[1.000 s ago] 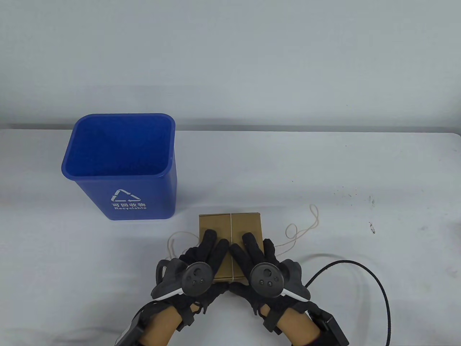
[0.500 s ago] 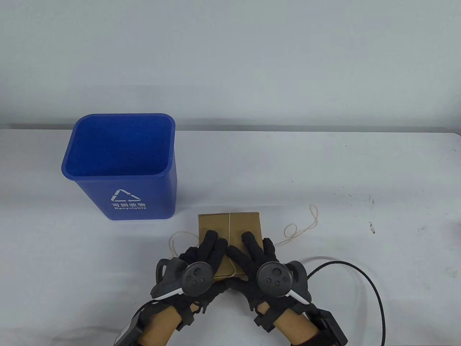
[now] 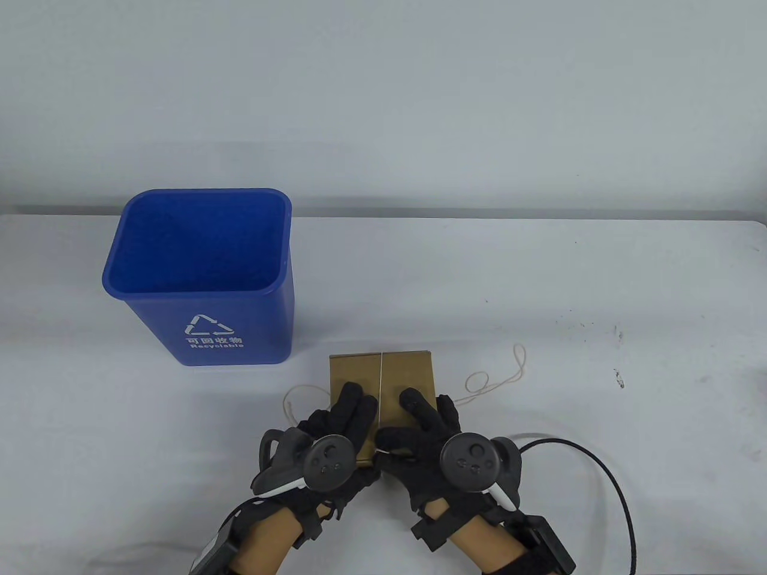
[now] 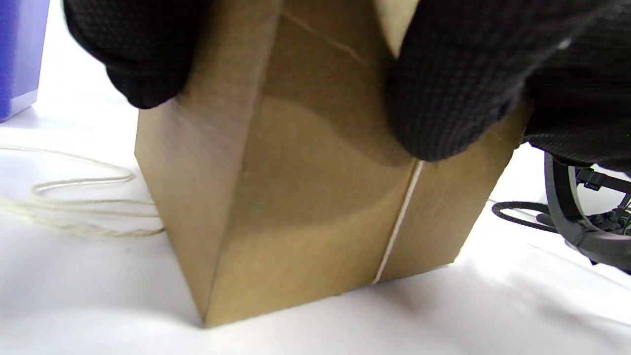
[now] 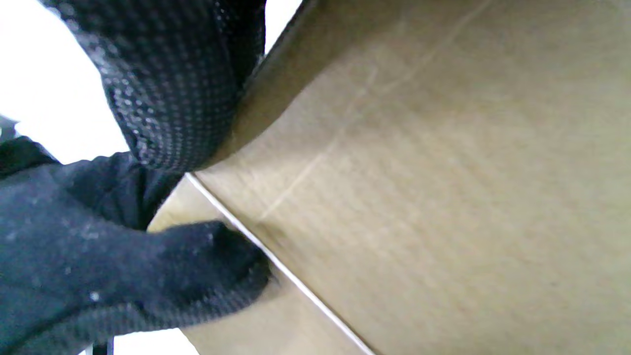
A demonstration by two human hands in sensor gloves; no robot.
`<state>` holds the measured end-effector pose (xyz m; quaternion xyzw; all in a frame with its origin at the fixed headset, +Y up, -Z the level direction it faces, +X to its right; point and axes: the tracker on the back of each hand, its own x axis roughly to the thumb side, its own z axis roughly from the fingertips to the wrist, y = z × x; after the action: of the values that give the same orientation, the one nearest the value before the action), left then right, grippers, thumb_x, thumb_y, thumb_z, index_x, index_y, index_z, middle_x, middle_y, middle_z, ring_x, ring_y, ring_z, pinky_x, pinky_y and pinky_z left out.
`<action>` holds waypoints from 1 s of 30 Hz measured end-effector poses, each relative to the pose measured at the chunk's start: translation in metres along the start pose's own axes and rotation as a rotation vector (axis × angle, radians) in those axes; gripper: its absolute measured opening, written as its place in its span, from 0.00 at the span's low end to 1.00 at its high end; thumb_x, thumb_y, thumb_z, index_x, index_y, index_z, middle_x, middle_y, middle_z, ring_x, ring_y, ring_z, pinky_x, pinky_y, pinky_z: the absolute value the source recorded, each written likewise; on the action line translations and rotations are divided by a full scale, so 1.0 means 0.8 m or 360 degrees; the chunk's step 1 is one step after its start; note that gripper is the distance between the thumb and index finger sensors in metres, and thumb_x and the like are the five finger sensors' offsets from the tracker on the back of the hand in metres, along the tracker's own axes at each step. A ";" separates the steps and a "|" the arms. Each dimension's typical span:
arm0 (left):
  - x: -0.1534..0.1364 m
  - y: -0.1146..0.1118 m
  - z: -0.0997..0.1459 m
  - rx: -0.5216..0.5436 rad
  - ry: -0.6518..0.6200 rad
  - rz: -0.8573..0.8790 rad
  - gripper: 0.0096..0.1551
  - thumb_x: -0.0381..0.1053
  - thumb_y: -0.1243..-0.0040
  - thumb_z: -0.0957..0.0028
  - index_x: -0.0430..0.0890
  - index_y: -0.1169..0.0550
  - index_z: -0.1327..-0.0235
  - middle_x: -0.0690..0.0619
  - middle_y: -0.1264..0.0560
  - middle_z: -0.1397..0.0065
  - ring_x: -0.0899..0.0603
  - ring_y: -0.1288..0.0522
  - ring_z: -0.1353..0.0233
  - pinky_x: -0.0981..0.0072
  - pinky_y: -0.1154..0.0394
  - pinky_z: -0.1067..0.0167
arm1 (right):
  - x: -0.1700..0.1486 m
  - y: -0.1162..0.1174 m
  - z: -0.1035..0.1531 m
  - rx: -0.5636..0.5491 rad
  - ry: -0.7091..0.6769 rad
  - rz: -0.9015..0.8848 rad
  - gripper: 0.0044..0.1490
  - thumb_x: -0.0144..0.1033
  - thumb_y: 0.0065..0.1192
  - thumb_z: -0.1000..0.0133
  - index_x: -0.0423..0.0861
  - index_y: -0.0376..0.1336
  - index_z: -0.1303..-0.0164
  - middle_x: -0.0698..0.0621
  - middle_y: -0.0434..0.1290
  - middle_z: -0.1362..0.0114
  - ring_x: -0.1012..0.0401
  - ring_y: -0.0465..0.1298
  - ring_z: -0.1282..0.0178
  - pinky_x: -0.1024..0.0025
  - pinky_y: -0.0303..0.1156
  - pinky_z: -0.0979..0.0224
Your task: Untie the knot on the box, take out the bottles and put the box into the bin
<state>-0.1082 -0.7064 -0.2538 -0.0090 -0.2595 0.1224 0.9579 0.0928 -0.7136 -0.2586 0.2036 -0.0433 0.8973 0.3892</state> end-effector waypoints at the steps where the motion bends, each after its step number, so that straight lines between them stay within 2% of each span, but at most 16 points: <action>1: 0.000 0.000 0.000 -0.0001 0.0004 -0.0005 0.63 0.64 0.30 0.51 0.46 0.54 0.17 0.39 0.60 0.15 0.16 0.30 0.37 0.35 0.30 0.38 | 0.000 -0.001 0.000 0.0001 0.0002 -0.0001 0.19 0.49 0.75 0.50 0.59 0.73 0.51 0.47 0.53 0.17 0.15 0.48 0.29 0.22 0.54 0.33; 6: 0.000 0.000 -0.001 -0.0032 0.0028 -0.0003 0.63 0.65 0.31 0.51 0.47 0.55 0.17 0.39 0.61 0.15 0.16 0.31 0.36 0.35 0.31 0.37 | -0.004 -0.005 -0.002 -0.0005 0.0015 -0.0074 0.17 0.48 0.74 0.49 0.58 0.74 0.51 0.48 0.55 0.18 0.16 0.48 0.28 0.22 0.54 0.33; 9: -0.001 0.001 -0.001 -0.0084 0.0045 0.0000 0.63 0.65 0.33 0.50 0.47 0.58 0.17 0.40 0.63 0.15 0.16 0.32 0.34 0.35 0.32 0.36 | -0.008 -0.016 -0.003 -0.0039 0.0030 -0.0168 0.18 0.47 0.74 0.49 0.57 0.75 0.50 0.50 0.61 0.20 0.18 0.51 0.27 0.25 0.56 0.32; 12: -0.003 0.000 -0.002 -0.0123 0.0052 0.0013 0.64 0.65 0.34 0.49 0.48 0.60 0.18 0.40 0.65 0.15 0.17 0.34 0.33 0.34 0.34 0.35 | -0.010 -0.030 -0.004 -0.0111 0.0052 -0.0219 0.18 0.46 0.73 0.49 0.56 0.75 0.49 0.52 0.71 0.29 0.22 0.55 0.26 0.27 0.58 0.32; 13: -0.005 -0.001 -0.003 -0.0132 0.0059 0.0019 0.64 0.66 0.35 0.49 0.48 0.60 0.18 0.40 0.66 0.16 0.17 0.35 0.33 0.35 0.35 0.35 | -0.011 -0.036 -0.004 -0.0157 0.0037 -0.0209 0.18 0.46 0.73 0.48 0.55 0.75 0.49 0.55 0.76 0.37 0.26 0.57 0.26 0.29 0.59 0.32; 15: -0.006 -0.002 -0.003 -0.0152 0.0067 0.0033 0.64 0.66 0.35 0.49 0.49 0.62 0.18 0.44 0.67 0.16 0.17 0.36 0.32 0.35 0.36 0.34 | -0.012 -0.043 -0.004 -0.0187 0.0032 -0.0197 0.19 0.46 0.73 0.49 0.55 0.75 0.49 0.55 0.79 0.42 0.30 0.62 0.26 0.30 0.59 0.32; 18: -0.006 -0.002 -0.004 -0.0163 0.0071 0.0037 0.64 0.66 0.36 0.48 0.49 0.63 0.19 0.45 0.68 0.16 0.17 0.37 0.31 0.34 0.37 0.33 | -0.010 -0.049 -0.003 -0.0218 -0.0047 -0.0171 0.19 0.45 0.74 0.49 0.54 0.75 0.49 0.55 0.81 0.44 0.43 0.70 0.28 0.32 0.59 0.30; 23: -0.008 -0.002 -0.003 -0.0160 0.0077 0.0040 0.64 0.66 0.36 0.48 0.50 0.63 0.19 0.45 0.68 0.16 0.18 0.37 0.31 0.34 0.37 0.33 | 0.005 -0.058 0.000 -0.0273 -0.0208 0.0024 0.19 0.45 0.74 0.49 0.54 0.76 0.50 0.55 0.82 0.44 0.46 0.75 0.33 0.34 0.62 0.30; 25: -0.009 -0.002 -0.003 -0.0166 0.0079 0.0044 0.64 0.65 0.35 0.49 0.50 0.63 0.19 0.45 0.68 0.16 0.18 0.38 0.30 0.34 0.37 0.33 | 0.008 -0.068 0.003 -0.0352 -0.0271 0.0108 0.18 0.45 0.74 0.49 0.54 0.76 0.50 0.55 0.82 0.44 0.47 0.76 0.33 0.35 0.63 0.30; 30: -0.009 -0.002 -0.003 -0.0173 0.0082 0.0040 0.64 0.65 0.36 0.49 0.51 0.63 0.19 0.46 0.69 0.16 0.18 0.38 0.30 0.34 0.37 0.33 | 0.003 -0.089 0.005 -0.0459 -0.0274 0.0174 0.18 0.44 0.74 0.49 0.54 0.76 0.50 0.55 0.82 0.44 0.47 0.76 0.34 0.36 0.63 0.31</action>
<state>-0.1127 -0.7095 -0.2593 -0.0676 -0.2408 0.1199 0.9608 0.1436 -0.6635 -0.2600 0.2190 -0.2157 0.8809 0.3598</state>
